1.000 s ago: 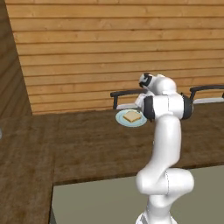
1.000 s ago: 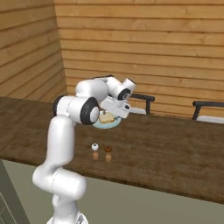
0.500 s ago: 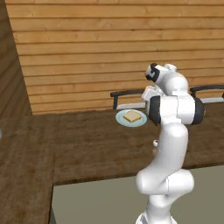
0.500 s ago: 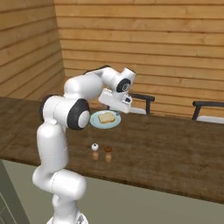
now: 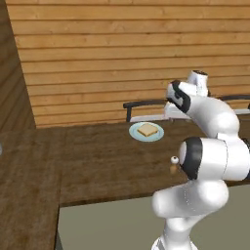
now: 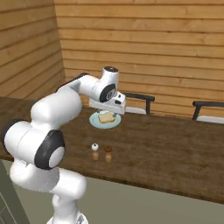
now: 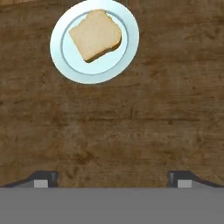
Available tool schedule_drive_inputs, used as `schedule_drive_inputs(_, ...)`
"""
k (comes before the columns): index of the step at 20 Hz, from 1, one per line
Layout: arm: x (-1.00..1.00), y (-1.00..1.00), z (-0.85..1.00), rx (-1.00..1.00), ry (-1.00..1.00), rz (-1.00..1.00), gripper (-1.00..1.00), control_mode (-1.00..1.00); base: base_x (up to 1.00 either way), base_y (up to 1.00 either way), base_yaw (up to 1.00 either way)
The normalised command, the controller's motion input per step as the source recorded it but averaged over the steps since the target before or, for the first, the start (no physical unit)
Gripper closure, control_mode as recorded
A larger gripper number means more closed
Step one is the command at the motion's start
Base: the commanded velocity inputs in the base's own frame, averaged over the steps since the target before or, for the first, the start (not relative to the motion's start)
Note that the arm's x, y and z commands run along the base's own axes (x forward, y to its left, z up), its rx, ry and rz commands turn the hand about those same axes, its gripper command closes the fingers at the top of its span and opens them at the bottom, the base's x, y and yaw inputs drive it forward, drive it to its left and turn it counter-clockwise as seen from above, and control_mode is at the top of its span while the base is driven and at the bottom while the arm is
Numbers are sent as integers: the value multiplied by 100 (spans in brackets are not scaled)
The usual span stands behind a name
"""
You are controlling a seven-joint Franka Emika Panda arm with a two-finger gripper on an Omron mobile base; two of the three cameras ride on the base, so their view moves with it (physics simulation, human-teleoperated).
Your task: Start the toaster. Once the lever pops up, take the bread to the plate on the dining counter.
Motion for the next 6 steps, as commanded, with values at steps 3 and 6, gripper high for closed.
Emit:
schedule_drive_inputs(3, -100, 17, 17, -21, -33, -19, -100, -100, 0, 0, 0)
schedule_drive_inputs(6, -100, 26, 43, -4, -7, -20, -100, -100, 0, 0, 0)
